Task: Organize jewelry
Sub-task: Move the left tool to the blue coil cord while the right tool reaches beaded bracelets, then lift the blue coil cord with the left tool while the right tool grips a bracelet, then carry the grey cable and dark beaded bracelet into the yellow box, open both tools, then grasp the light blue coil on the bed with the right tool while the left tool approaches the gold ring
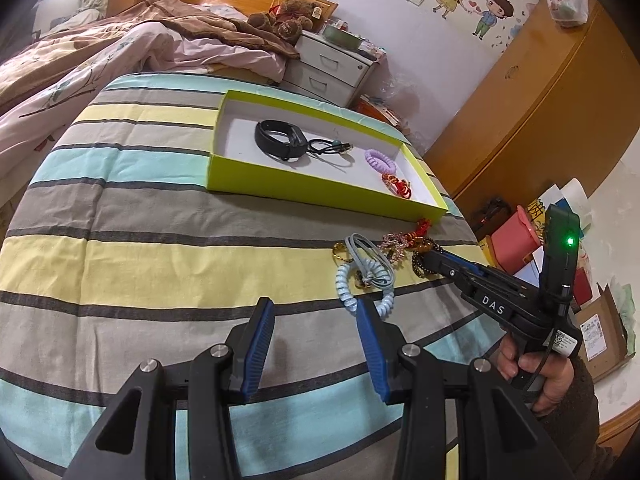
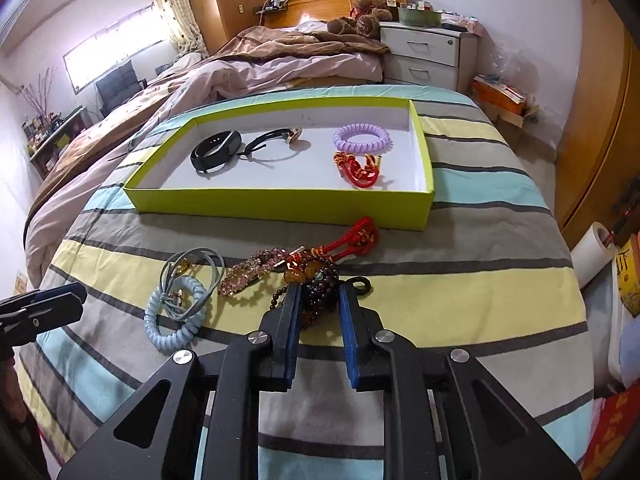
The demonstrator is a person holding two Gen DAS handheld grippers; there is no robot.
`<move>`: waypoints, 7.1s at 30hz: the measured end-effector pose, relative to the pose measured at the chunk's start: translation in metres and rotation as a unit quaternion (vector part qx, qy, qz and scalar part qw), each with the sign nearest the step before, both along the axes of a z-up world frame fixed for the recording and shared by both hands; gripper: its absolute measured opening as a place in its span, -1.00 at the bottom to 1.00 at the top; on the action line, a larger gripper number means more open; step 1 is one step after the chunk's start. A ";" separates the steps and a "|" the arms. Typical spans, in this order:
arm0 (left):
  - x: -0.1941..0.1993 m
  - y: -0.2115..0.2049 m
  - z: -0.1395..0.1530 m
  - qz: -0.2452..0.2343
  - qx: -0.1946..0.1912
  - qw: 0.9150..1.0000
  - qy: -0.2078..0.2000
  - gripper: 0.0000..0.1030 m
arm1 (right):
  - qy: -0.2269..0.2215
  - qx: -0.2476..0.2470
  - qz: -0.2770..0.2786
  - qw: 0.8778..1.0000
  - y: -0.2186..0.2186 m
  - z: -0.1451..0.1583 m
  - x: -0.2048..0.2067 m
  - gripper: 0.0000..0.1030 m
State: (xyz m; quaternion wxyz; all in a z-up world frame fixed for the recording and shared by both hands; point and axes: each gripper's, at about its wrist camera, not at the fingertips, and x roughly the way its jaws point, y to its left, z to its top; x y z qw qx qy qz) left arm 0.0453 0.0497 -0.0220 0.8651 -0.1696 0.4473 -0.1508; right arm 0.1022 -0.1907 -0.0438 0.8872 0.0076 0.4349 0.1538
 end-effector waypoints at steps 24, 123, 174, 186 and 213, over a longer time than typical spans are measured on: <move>0.042 -0.071 -0.013 -0.022 0.063 0.997 0.027 -0.18 | -0.032 0.052 -0.046 0.997 -0.046 0.017 -0.021 -0.63; 0.049 -0.082 0.019 -0.044 0.162 0.985 -0.044 -0.86 | -0.030 0.067 -0.043 0.996 -0.048 0.016 -0.024 -0.62; 0.164 0.000 -0.016 0.010 0.153 0.988 0.023 -0.84 | 0.023 0.003 0.032 0.999 0.037 0.005 0.116 -0.62; 0.163 0.003 -0.013 0.010 0.138 0.990 0.017 -0.57 | 0.016 -0.004 0.026 1.000 0.037 0.006 0.118 -0.23; 0.054 0.010 0.030 0.021 0.079 0.996 -0.047 -0.19 | -0.001 0.065 0.042 0.997 0.019 0.026 0.005 -0.22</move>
